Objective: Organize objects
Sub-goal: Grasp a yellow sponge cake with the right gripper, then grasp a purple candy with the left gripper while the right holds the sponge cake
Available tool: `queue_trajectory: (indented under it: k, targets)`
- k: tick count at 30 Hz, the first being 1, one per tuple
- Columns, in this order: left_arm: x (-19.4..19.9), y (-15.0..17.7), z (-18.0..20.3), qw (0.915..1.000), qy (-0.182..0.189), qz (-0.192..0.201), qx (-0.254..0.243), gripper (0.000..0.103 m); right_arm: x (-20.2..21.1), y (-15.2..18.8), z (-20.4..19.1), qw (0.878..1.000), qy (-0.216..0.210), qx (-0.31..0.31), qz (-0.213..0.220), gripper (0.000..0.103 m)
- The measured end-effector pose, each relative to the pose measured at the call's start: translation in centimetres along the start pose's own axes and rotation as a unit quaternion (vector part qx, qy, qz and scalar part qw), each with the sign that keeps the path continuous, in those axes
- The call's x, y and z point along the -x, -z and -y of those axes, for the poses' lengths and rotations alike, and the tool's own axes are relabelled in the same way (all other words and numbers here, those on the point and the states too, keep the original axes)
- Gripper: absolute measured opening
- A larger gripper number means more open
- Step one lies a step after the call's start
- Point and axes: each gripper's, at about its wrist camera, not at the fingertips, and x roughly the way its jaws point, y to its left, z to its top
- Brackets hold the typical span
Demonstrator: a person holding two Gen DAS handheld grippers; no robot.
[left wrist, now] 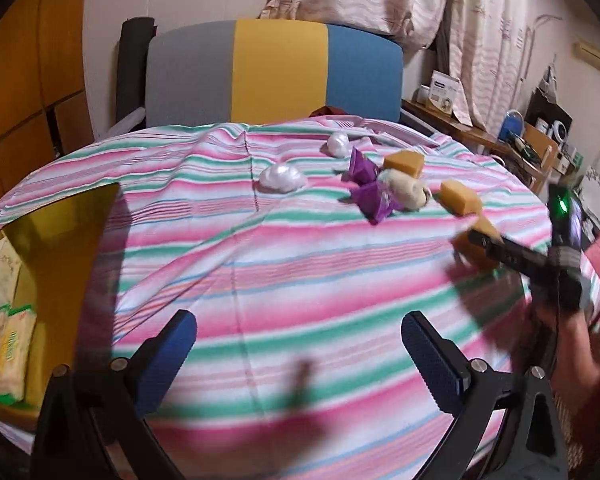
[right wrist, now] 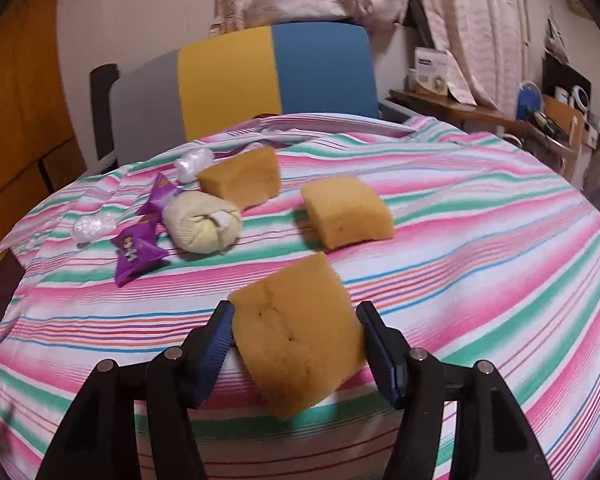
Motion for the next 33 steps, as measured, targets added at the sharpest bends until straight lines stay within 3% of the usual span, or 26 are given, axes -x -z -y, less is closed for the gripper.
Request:
queue_trajectory:
  k: [11, 16, 19, 24, 27, 30, 31, 33]
  targets:
    - [-10.0, -5.9, 4.8, 0.9971, 0.000, -0.061, 0.046, 0.103, 0.2, 0.5, -1.8, 0.997, 0.055, 0.046, 0.018, 0.064]
    - [-12.8, -7.7, 6.6, 0.9978, -0.003, -0.046, 0.048, 0.093, 0.2, 0.5, -1.7, 0.997, 0.062, 0.045, 0.022, 0.064]
    - [-14.4, -9.1, 7.3, 0.9980, -0.028, -0.039, 0.042, 0.093, 0.1, 0.5, -1.7, 0.997, 0.063, 0.045, 0.023, 0.064]
    - [-16.8, -10.4, 8.1, 0.9981, -0.032, -0.045, 0.026, 0.093, 0.0, 0.5, -1.8, 0.997, 0.064, 0.047, 0.023, 0.064]
    - [-18.1, -10.2, 8.7, 0.9982, -0.033, -0.048, -0.010, 0.084, 0.0, 0.5, -1.8, 0.996, 0.065, 0.048, 0.024, 0.064]
    - [-18.1, -9.8, 9.1, 0.9979, -0.043, -0.030, -0.038, 0.065, 0.0, 0.5, -1.8, 0.996, 0.065, 0.048, 0.025, 0.064]
    - [-18.2, -9.7, 9.1, 0.9976, -0.046, -0.031, -0.042, 0.058, -0.1, 0.5, -1.8, 0.996, 0.065, 0.048, 0.024, 0.064]
    - [-18.4, -9.7, 8.7, 0.9982, -0.032, -0.038, -0.032, 0.054, -0.1, 0.6, -1.8, 0.996, 0.067, 0.048, 0.023, 0.064]
